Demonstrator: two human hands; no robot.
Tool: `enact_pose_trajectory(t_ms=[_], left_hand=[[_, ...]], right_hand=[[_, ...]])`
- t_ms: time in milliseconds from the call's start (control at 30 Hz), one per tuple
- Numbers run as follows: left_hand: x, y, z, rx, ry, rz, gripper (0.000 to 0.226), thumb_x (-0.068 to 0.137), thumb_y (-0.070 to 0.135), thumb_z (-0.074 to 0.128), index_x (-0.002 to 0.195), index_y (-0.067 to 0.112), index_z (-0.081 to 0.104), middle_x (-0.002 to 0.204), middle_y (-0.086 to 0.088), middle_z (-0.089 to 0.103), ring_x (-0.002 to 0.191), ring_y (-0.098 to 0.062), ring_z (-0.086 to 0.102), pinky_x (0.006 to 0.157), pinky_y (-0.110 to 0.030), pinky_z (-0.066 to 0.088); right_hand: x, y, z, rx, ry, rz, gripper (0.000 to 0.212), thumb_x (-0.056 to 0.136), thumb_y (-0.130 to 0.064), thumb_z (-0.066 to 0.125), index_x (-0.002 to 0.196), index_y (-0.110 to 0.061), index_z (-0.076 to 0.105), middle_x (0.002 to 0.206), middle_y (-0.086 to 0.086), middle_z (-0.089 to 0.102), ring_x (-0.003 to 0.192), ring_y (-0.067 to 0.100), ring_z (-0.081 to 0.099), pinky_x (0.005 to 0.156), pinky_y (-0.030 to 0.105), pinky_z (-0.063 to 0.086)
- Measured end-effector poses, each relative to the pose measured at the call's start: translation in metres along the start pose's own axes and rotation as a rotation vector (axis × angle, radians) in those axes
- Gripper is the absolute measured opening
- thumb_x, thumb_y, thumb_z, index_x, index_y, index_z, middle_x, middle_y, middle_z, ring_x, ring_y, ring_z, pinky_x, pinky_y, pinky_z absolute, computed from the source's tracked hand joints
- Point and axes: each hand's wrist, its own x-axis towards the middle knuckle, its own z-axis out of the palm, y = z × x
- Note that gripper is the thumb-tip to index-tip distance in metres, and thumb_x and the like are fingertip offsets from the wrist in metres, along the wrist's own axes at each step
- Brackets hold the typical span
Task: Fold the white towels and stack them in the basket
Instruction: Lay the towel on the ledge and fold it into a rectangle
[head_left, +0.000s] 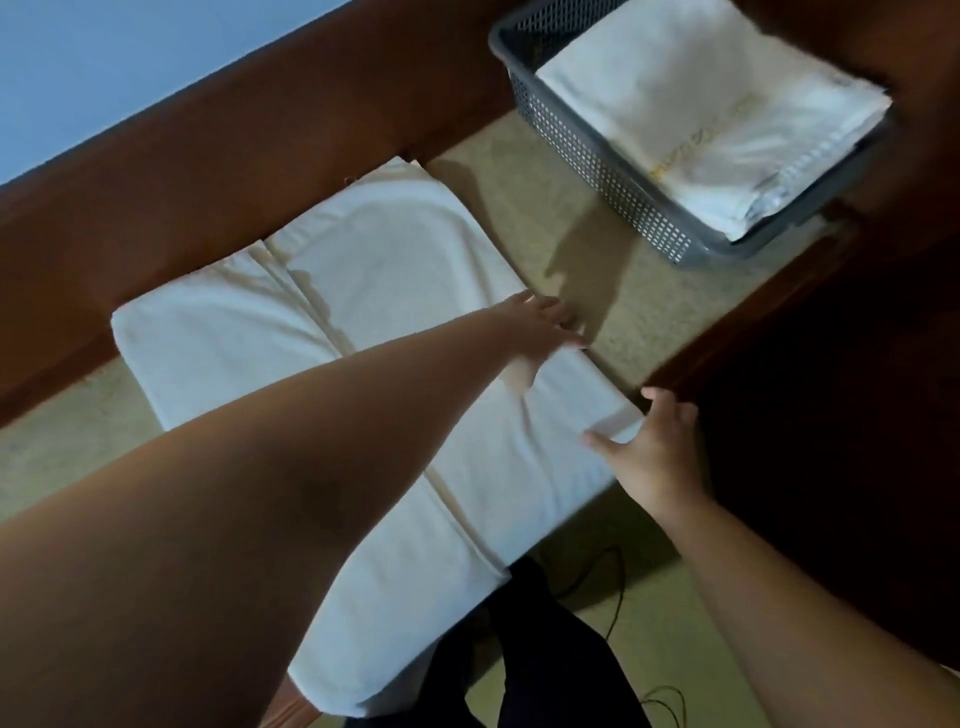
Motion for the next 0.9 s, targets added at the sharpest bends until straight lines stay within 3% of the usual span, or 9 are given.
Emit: enact_pose_trajectory(t_ms=[100,167,233,300,400,500,633,800,900], left_hand=[[0.019,-0.006,-0.026,0.103,-0.077,0.018,0.090,0.078,0.047,0.082,0.154,0.036,0.036,0.159,-0.004,0.034,0.146,-0.028,0.031,0.115,-0.043,0.034],[0.021,-0.011,-0.034,0.171,-0.151,0.010,0.086,0.077,0.060,0.079,0.149,0.029,0.044,0.153,-0.004,0.045,0.147,-0.030,0.028,0.113,-0.045,0.032],[0.017,-0.016,-0.039,0.239,-0.214,0.026,0.074,0.075,0.069,0.074,0.135,0.029,0.060,0.124,0.002,0.058,0.140,-0.030,0.030,0.109,-0.045,0.030],[0.007,-0.024,-0.041,0.275,-0.189,0.083,0.056,0.077,0.066,0.071,0.119,0.028,0.069,0.100,0.004,0.052,0.130,-0.028,0.036,0.106,-0.042,0.032],[-0.019,-0.050,-0.038,0.236,-0.115,0.143,0.027,0.082,0.042,0.065,0.103,0.025,0.066,0.090,0.009,0.051,0.113,-0.025,0.051,0.104,-0.036,0.041],[-0.055,-0.091,-0.031,0.224,-0.116,0.040,0.027,0.085,0.026,0.060,0.111,0.024,0.063,0.090,0.007,0.054,0.109,-0.026,0.053,0.104,-0.040,0.046],[-0.111,-0.141,-0.016,0.363,-0.167,-0.092,0.022,0.092,0.034,0.060,0.112,0.026,0.055,0.077,0.008,0.042,0.092,-0.024,0.041,0.098,-0.044,0.049],[-0.177,-0.178,0.022,0.586,-0.451,-0.157,0.021,0.093,0.030,0.060,0.113,0.032,0.067,0.104,0.010,0.067,0.109,-0.024,0.055,0.088,-0.034,0.042],[-0.216,-0.186,0.040,0.760,-0.361,-0.214,0.022,0.096,0.033,0.057,0.113,0.037,0.071,0.112,0.014,0.069,0.123,-0.021,0.050,0.093,-0.032,0.040]], right_hand=[[0.018,0.011,-0.004,0.053,-0.122,0.064,0.087,0.063,-0.057,0.094,0.129,-0.027,0.045,0.127,0.004,0.057,0.110,0.025,0.060,0.094,0.043,0.052],[0.021,0.011,-0.008,-0.117,-0.196,0.046,0.074,0.066,-0.072,0.082,0.119,-0.031,0.050,0.117,-0.002,0.059,0.113,0.026,0.059,0.099,0.052,0.050],[0.018,0.005,-0.012,-0.298,-0.203,-0.040,0.064,0.075,-0.074,0.072,0.118,-0.029,0.058,0.115,-0.003,0.054,0.120,0.027,0.051,0.101,0.050,0.044],[0.012,0.001,-0.013,-0.345,-0.118,-0.183,0.043,0.081,-0.061,0.073,0.104,-0.027,0.060,0.104,-0.006,0.049,0.112,0.025,0.050,0.092,0.044,0.042],[-0.003,-0.004,-0.014,-0.213,-0.122,-0.363,0.036,0.086,-0.039,0.077,0.080,-0.021,0.046,0.074,-0.006,0.049,0.069,0.016,0.054,0.061,0.031,0.038],[-0.030,-0.012,-0.020,-0.095,-0.230,-0.449,0.030,0.095,-0.036,0.071,0.085,-0.023,0.045,0.066,-0.005,0.046,0.053,0.009,0.042,0.049,0.024,0.029],[-0.078,-0.028,-0.019,-0.118,-0.212,-0.554,0.020,0.099,-0.041,0.064,0.095,-0.031,0.048,0.072,-0.008,0.050,0.061,0.009,0.050,0.056,0.030,0.041],[-0.140,-0.054,-0.001,-0.190,-0.192,-0.680,0.010,0.104,-0.042,0.050,0.103,-0.034,0.045,0.083,-0.010,0.056,0.069,0.015,0.056,0.060,0.034,0.045],[-0.168,-0.067,0.014,-0.242,-0.173,-0.707,0.008,0.106,-0.041,0.046,0.110,-0.034,0.048,0.088,-0.013,0.058,0.072,0.015,0.058,0.059,0.032,0.042]])
